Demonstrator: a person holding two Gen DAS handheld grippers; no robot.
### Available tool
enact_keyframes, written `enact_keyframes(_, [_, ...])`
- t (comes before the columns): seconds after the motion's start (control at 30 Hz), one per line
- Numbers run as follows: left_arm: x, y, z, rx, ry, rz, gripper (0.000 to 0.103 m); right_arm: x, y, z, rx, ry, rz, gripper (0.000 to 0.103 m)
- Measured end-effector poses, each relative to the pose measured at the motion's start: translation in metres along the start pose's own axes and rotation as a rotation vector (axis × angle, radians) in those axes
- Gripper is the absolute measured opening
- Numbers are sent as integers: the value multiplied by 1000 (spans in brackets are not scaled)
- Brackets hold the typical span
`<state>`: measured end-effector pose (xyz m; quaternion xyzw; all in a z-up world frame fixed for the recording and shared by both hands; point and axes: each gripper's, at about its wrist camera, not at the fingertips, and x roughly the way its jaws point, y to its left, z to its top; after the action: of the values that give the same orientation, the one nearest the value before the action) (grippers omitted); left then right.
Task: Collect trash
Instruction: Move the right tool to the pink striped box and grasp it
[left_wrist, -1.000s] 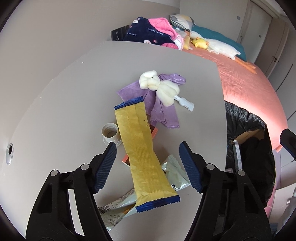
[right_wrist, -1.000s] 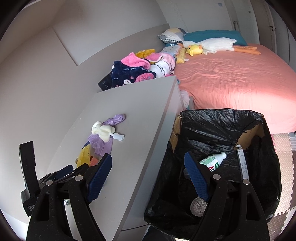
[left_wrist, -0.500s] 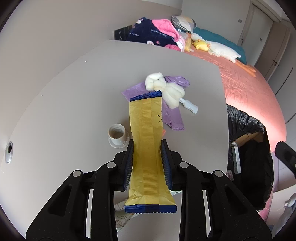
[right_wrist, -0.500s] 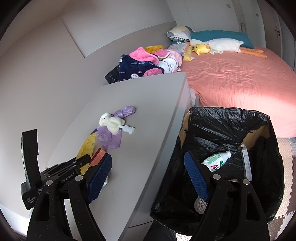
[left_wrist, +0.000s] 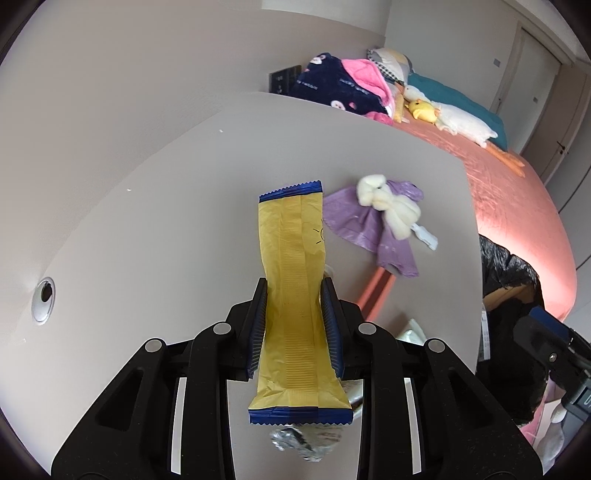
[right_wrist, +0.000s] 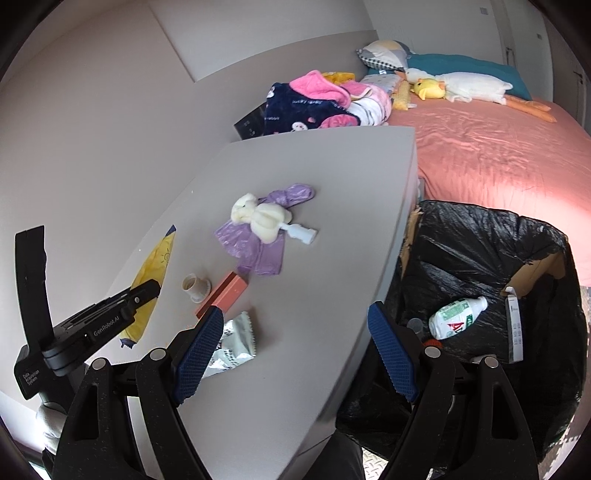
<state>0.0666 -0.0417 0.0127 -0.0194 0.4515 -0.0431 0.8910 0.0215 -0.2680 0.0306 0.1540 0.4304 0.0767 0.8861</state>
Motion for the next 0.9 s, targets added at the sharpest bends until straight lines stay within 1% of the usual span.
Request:
enact_keyframes(0.27, [1,26,8,-28,-7,14,28,27,30,6,-45,47,13,81])
enact_keyframes(0.37, [2,36,11,-48,-3,17,28,39,39,7,-47,74,26,76])
enact_keyframes(0.53, [4,50,12,-76,-1,29,28,62,53,10,-36,136,66,64])
enact_keyframes(0.7, [6,57,12,-91,4,25,28,81,62,12,-21,177,78,62])
enact_keyframes(0.77, [8,60,12,-103,9,11,28,86,66,12,-21,184,74,62])
enact_keyframes(0.87, [10,62,12,-108,12,8,28,93,69,11,-18,200,65,62])
enact_keyframes(0.9, [10,63,12,-108,13,8,28,97,71,11,-18,207,60,60])
